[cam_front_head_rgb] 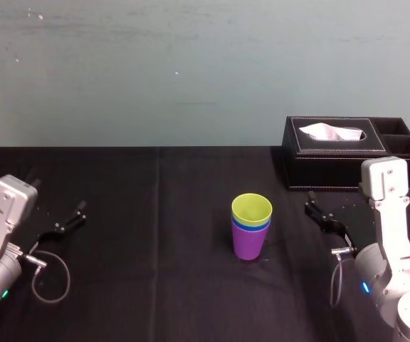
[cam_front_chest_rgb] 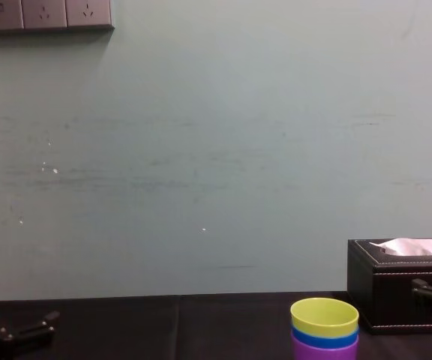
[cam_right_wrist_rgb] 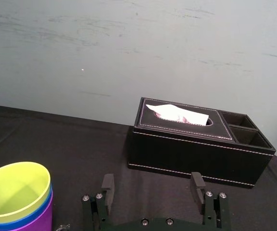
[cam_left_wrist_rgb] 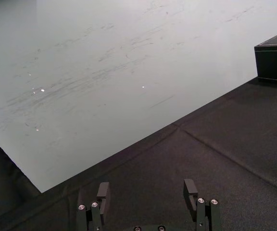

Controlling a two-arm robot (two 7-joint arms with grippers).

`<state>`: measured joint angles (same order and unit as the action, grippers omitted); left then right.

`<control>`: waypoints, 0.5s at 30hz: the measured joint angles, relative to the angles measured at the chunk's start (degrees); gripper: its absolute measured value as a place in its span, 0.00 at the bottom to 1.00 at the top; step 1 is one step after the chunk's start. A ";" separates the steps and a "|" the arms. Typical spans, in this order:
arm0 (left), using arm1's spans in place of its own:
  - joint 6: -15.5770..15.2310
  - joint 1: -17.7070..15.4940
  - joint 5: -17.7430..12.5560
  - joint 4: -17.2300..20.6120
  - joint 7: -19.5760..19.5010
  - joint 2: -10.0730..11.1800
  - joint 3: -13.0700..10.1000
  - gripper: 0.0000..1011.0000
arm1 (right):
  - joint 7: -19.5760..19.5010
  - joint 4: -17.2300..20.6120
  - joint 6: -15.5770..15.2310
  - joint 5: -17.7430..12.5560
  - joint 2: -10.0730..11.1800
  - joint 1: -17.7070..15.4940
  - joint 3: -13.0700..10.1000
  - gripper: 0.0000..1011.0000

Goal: Stack the three plastic cups sequentially using one hand.

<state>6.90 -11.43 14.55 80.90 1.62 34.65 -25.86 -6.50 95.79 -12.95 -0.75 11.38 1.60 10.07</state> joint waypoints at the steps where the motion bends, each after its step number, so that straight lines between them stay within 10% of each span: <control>1: 0.00 0.00 0.00 0.00 0.00 0.00 0.00 0.99 | 0.00 0.00 0.00 0.00 0.00 0.01 0.00 0.99; 15: 0.00 0.00 0.00 0.00 0.00 0.00 0.00 0.99 | 0.00 0.00 0.00 -0.01 0.02 0.03 0.03 0.99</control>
<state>6.91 -11.43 14.55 80.90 1.62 34.65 -25.86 -6.50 95.79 -12.95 -0.75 11.40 1.63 10.10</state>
